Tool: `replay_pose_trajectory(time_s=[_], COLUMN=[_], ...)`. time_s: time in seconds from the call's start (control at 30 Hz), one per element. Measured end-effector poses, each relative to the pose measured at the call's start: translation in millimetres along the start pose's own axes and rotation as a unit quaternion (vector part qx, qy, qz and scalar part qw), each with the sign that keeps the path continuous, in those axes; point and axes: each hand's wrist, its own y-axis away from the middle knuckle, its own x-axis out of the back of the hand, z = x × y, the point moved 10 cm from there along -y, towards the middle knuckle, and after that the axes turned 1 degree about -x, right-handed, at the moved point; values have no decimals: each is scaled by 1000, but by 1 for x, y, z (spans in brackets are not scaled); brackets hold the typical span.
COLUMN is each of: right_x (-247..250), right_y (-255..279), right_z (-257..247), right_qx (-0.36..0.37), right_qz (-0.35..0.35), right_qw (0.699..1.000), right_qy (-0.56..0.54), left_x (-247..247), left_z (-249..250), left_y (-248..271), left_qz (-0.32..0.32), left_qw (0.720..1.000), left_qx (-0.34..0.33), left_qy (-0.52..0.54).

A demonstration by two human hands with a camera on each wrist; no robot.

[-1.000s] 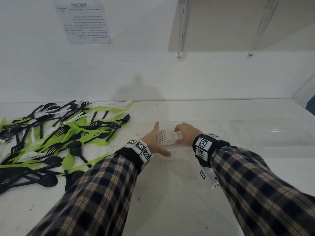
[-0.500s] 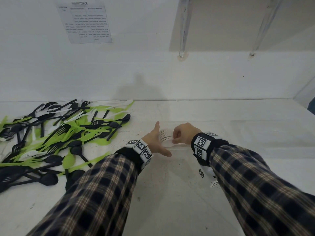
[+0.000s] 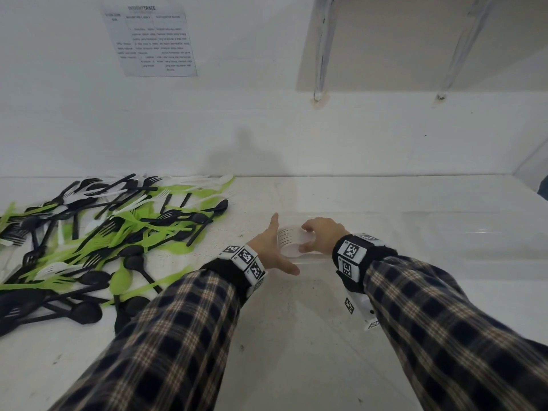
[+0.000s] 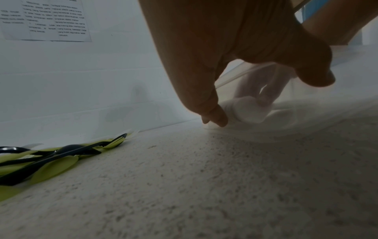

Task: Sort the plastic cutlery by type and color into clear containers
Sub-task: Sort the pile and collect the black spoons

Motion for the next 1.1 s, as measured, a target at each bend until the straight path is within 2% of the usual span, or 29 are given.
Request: replay_pose_trajectory(time_s=[0.27,1.1], right_x=[0,7], right_y=[4,13], right_z=[-2,-4], right_qx=[20,25], right_qz=[-19,-8], right_qw=[1000,999], right_qy=[6,43], left_x=[-1,-1], left_z=[-1,-3], left_y=[-2,1], left_qz=[-4,-4], left_qw=[1000,1000], left_qx=[-1,12], left_qy=[0,7])
